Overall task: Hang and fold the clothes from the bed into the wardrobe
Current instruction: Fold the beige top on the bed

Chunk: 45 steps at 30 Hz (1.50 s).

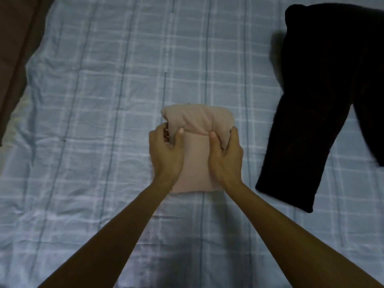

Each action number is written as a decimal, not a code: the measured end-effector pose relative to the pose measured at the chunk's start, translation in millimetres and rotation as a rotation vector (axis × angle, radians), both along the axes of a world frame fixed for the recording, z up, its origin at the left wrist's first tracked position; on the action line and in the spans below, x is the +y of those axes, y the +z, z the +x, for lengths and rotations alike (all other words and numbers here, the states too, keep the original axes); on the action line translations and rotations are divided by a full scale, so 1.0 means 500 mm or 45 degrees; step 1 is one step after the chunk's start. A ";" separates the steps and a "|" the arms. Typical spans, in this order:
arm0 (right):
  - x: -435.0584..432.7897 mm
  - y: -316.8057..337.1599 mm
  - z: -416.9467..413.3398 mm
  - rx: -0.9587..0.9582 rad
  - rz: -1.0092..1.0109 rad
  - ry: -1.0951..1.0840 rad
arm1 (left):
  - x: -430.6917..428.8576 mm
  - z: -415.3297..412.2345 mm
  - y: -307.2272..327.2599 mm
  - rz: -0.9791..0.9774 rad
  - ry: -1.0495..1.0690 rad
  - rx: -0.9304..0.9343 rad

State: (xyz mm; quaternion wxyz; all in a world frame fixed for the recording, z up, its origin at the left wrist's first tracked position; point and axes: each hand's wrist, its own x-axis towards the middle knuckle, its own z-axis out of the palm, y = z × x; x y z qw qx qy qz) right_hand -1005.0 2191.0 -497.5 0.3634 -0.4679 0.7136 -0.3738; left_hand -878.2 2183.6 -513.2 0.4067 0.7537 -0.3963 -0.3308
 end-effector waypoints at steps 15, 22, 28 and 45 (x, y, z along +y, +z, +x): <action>0.051 -0.106 -0.037 0.844 -0.080 1.291 | 0.116 0.034 -0.112 -0.117 -1.361 -1.017; 0.018 -0.117 -0.033 1.195 0.019 1.459 | 0.077 0.041 -0.128 -0.152 -1.344 -1.051; 0.024 -0.149 -0.021 1.218 0.007 1.297 | 0.068 0.025 -0.142 -0.109 -1.359 -1.157; -0.005 0.116 0.011 1.228 -0.384 0.903 | 0.032 0.037 0.143 -0.435 -0.984 -1.200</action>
